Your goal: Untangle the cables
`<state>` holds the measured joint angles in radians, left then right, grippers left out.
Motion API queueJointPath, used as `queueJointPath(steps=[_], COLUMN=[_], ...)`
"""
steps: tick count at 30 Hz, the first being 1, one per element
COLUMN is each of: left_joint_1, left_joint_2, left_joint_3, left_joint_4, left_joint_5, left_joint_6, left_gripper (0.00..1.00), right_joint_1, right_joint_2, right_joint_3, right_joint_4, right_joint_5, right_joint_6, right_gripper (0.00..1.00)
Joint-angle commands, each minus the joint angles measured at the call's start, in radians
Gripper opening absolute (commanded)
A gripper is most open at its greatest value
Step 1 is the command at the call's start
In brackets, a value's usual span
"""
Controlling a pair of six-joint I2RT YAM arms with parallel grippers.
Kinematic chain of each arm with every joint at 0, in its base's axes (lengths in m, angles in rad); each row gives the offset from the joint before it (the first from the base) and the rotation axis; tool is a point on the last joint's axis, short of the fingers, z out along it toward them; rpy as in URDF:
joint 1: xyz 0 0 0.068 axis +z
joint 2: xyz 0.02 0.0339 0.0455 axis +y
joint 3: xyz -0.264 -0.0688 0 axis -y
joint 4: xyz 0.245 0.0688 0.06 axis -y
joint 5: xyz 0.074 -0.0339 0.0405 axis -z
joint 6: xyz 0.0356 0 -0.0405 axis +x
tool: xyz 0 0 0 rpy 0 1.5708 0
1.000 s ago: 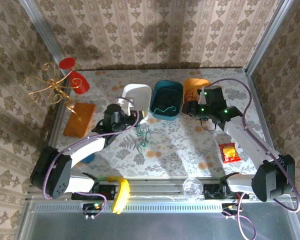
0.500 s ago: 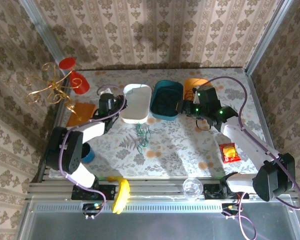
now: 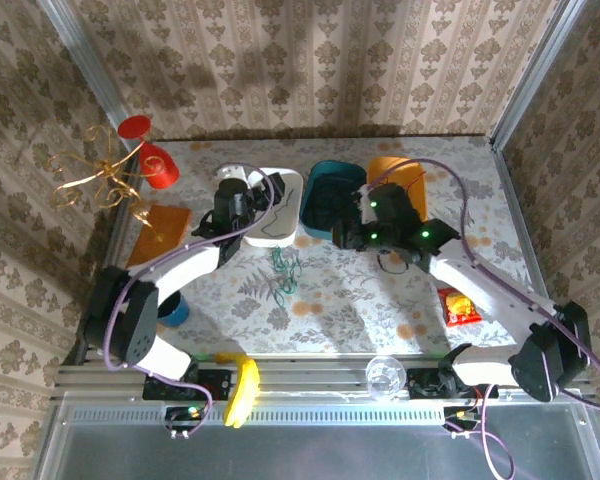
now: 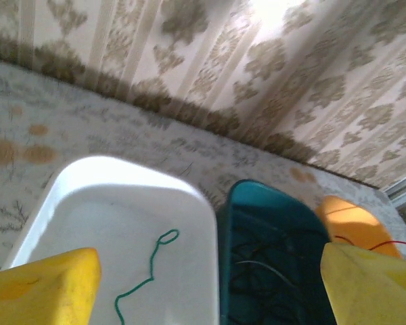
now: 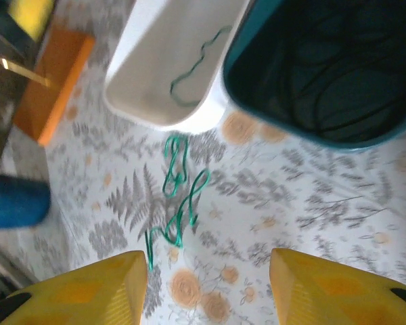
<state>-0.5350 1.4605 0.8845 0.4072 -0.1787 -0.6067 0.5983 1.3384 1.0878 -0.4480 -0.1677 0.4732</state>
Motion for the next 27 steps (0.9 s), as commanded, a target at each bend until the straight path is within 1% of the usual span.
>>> queueJointPath(steps=[1,4,6,7,9,11,14,17,18,19,22,24,25,27], left_joint_1=[-0.041,-0.082,-0.102,-0.11,-0.134,-0.14,-0.14,-0.146,-0.149,-0.155,-0.169,-0.182,-0.189,-0.195], left_joint_2=[-0.093,-0.169,-0.202,-0.217,-0.241,-0.255,-0.267,-0.27,-0.27,-0.269,-0.261,-0.247,-0.235,-0.215], left_joint_3=[-0.057,-0.132,-0.181,-0.21,-0.259,-0.293,-0.343,-0.394,-0.408,-0.422,-0.453,-0.454,-0.448,-0.436], left_joint_4=[-0.152,-0.361,-0.479,-0.514,-0.536,-0.544,-0.516,-0.462,-0.448,-0.432,-0.366,-0.332,-0.318,-0.29], left_joint_5=[-0.169,-0.296,-0.348,-0.356,-0.36,-0.309,-0.176,-0.04,-0.013,0.02,0.137,0.198,0.227,0.286], left_joint_6=[0.096,0.024,-0.015,-0.015,0.037,0.086,0.139,0.194,0.206,0.217,0.25,0.268,0.275,0.284], left_gripper=[0.86,0.86,0.85,0.85,0.84,0.84,0.84,0.84,0.83,0.83,0.83,0.83,0.83,0.83], right_joint_1=[0.107,0.189,0.207,0.209,0.205,0.197,0.192,0.185,0.18,0.176,0.163,0.153,0.148,0.137], right_joint_2=[0.149,0.319,0.421,0.469,0.55,0.617,0.699,0.73,0.729,0.725,0.694,0.656,0.629,0.581], right_joint_3=[0.091,0.205,0.272,0.309,0.364,0.415,0.466,0.464,0.454,0.445,0.42,0.383,0.357,0.31], right_joint_4=[-0.065,-0.13,-0.165,-0.176,-0.196,-0.218,-0.253,-0.242,-0.228,-0.214,-0.191,-0.164,-0.151,-0.132], right_joint_5=[0.006,0.074,0.115,0.131,0.16,0.163,0.171,0.177,0.172,0.169,0.131,0.086,0.057,-0.013], right_joint_6=[-0.106,-0.152,-0.159,-0.159,-0.161,-0.18,-0.197,-0.193,-0.19,-0.187,-0.189,-0.202,-0.21,-0.224], right_gripper=[0.52,0.52,0.51,0.51,0.51,0.5,0.48,0.43,0.4,0.34,0.12,0.04,0.02,0.01])
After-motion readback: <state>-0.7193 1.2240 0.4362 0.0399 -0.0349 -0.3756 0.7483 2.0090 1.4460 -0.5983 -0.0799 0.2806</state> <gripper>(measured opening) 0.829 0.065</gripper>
